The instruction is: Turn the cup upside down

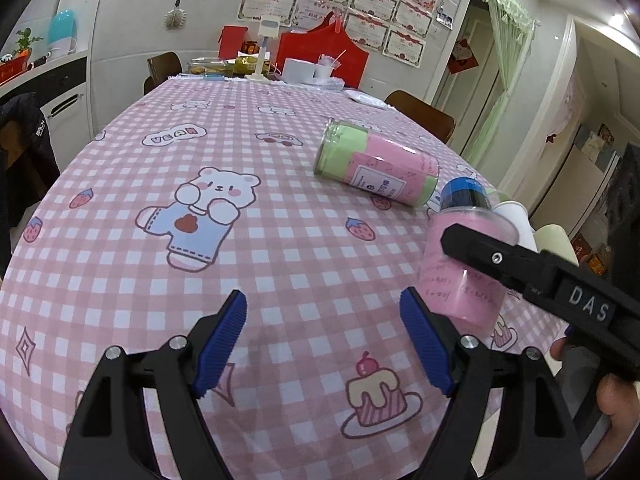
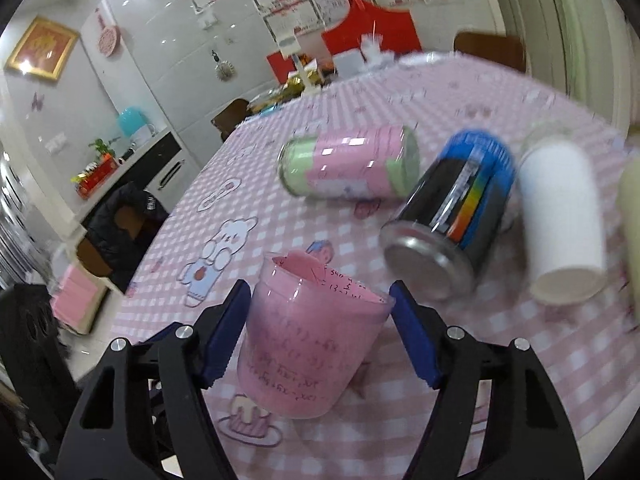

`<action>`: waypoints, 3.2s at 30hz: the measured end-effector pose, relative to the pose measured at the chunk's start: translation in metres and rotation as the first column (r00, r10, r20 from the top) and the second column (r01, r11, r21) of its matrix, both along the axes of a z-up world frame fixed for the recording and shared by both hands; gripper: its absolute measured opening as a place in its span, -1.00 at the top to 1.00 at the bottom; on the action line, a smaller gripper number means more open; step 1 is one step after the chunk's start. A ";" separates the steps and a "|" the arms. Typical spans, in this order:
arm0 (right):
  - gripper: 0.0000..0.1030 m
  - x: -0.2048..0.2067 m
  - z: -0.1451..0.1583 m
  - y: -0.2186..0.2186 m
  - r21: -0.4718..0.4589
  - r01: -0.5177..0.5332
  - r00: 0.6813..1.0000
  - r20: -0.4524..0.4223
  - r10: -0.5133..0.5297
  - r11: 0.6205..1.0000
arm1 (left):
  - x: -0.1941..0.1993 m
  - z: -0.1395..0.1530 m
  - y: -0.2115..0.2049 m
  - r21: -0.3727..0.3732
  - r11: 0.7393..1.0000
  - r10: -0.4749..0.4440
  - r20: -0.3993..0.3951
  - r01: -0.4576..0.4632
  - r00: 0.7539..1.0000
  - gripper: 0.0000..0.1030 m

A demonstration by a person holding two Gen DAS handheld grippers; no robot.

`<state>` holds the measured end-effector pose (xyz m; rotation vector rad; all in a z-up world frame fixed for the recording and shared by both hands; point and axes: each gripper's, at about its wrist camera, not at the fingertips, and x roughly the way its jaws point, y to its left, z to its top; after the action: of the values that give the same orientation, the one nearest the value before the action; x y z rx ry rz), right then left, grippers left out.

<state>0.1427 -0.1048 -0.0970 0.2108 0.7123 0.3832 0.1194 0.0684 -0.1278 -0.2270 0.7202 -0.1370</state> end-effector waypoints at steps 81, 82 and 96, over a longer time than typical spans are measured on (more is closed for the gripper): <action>-0.85 -0.140 0.057 -0.069 -0.118 0.226 0.816 0.565 -0.121 0.967 | -0.116 0.114 -0.081 0.223 0.968 -0.012 0.503 -0.117 0.864 -0.79; -0.85 -0.140 0.057 -0.069 -0.117 0.227 0.816 0.565 -0.123 0.967 | -0.116 0.114 -0.081 0.224 0.968 -0.012 0.503 -0.117 0.864 -0.79; -0.85 -0.140 0.057 -0.069 -0.117 0.228 0.820 0.559 -0.126 0.967 | -0.117 0.110 -0.083 0.223 0.967 -0.007 0.515 -0.126 0.857 -0.79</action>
<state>0.0025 -0.1739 -0.0402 -0.0108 0.1499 0.1801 0.0024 -0.0142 -0.0173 0.0348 0.1888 -0.0406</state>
